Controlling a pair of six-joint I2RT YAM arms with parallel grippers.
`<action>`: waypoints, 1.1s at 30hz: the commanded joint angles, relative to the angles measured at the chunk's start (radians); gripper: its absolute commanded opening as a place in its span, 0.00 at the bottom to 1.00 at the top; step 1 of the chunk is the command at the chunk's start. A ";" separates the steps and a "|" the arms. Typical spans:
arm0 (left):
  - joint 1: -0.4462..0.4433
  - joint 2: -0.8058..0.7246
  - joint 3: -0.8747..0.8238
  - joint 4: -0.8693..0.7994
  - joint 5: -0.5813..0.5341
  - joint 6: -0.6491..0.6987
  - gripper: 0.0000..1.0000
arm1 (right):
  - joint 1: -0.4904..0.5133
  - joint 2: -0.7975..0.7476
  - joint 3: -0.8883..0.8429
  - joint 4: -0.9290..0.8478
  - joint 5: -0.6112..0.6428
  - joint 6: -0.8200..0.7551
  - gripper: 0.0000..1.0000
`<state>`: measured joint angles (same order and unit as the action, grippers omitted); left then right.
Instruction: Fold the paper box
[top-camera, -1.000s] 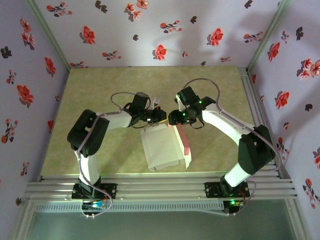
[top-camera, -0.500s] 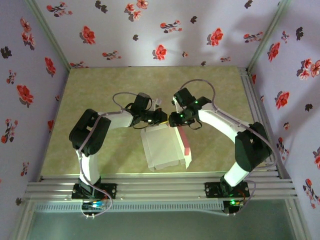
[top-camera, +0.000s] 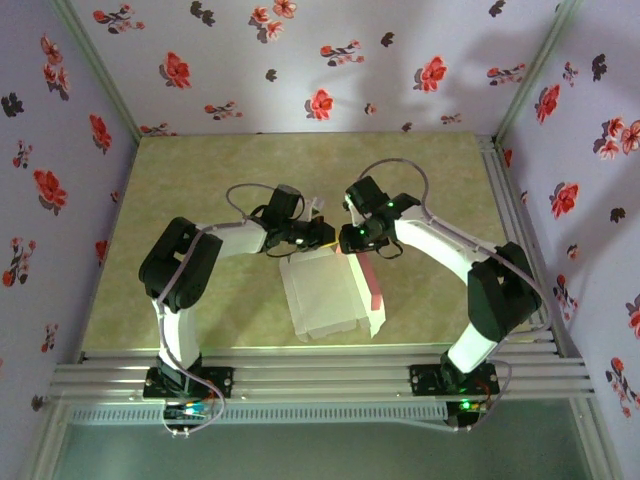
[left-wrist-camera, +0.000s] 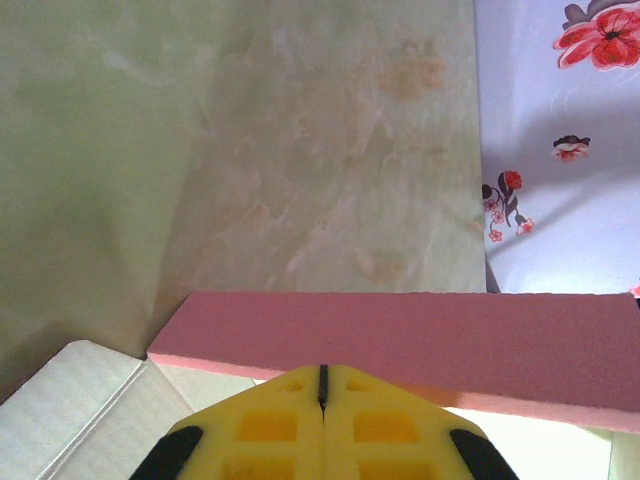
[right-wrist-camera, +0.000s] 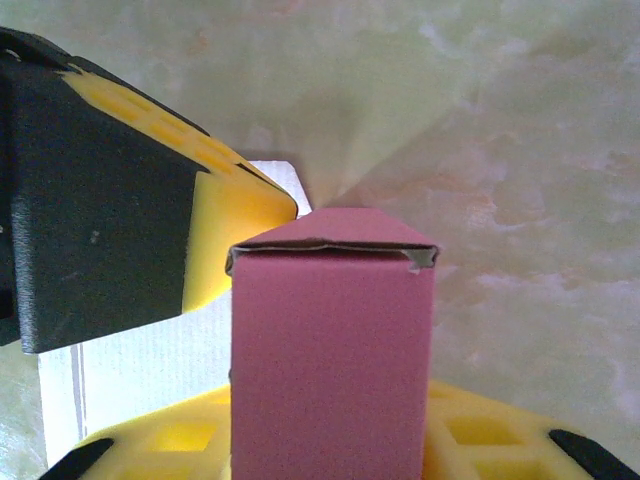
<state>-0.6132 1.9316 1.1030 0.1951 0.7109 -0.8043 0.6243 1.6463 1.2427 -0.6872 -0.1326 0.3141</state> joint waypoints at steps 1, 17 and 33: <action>-0.013 0.015 0.036 0.004 0.058 0.028 0.04 | 0.020 0.024 0.027 0.001 -0.004 -0.012 0.37; -0.044 0.032 0.074 -0.003 0.027 0.003 0.03 | 0.053 0.038 0.040 0.006 -0.002 -0.043 0.34; -0.094 0.031 0.071 0.060 0.014 -0.027 0.02 | 0.063 0.054 0.049 0.052 -0.039 0.021 0.30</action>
<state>-0.6464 1.9495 1.1423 0.1741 0.6769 -0.8131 0.6437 1.6638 1.2690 -0.7208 -0.0475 0.3359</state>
